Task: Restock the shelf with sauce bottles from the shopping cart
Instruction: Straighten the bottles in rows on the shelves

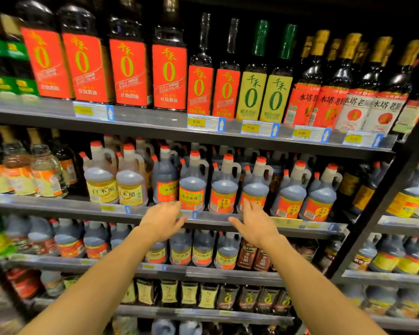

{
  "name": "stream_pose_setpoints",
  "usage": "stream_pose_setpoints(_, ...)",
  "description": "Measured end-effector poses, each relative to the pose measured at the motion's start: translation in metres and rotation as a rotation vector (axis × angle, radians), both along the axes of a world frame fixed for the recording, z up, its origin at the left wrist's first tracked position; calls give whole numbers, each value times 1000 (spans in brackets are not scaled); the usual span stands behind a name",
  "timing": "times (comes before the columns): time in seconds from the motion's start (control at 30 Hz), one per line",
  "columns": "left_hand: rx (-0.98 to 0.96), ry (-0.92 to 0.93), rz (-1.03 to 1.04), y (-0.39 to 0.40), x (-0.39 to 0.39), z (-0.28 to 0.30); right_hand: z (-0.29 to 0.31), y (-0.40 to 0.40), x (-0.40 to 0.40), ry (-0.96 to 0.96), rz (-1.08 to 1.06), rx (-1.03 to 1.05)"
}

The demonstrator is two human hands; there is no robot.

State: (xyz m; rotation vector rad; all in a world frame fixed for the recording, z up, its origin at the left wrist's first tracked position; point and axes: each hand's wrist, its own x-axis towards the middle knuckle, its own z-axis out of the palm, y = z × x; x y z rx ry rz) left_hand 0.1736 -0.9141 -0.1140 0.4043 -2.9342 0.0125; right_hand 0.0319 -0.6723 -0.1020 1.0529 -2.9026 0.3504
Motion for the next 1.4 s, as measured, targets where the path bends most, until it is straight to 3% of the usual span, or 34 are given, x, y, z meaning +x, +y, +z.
stream_pose_setpoints(0.37, -90, -79, 124, -46, 39, 17, 10, -79, 34, 247, 190, -42)
stream_pose_setpoints(0.63, -9, -59, 143, -55, 34, 18, 1, -114, 38, -76, 146, -176)
stream_pose_setpoints(0.9, 341, 89, 188, -68, 0, 5, -14, -141, 23, -267, -72, -366)
stream_pose_setpoints(1.1, 789, 363, 338, -71, -26, 3, -23, -165, 24, -321, -217, -622)
stream_pose_setpoints(1.4, 971, 474, 462, -71, -54, -6, -33, -181, 22, -354, -308, -765)
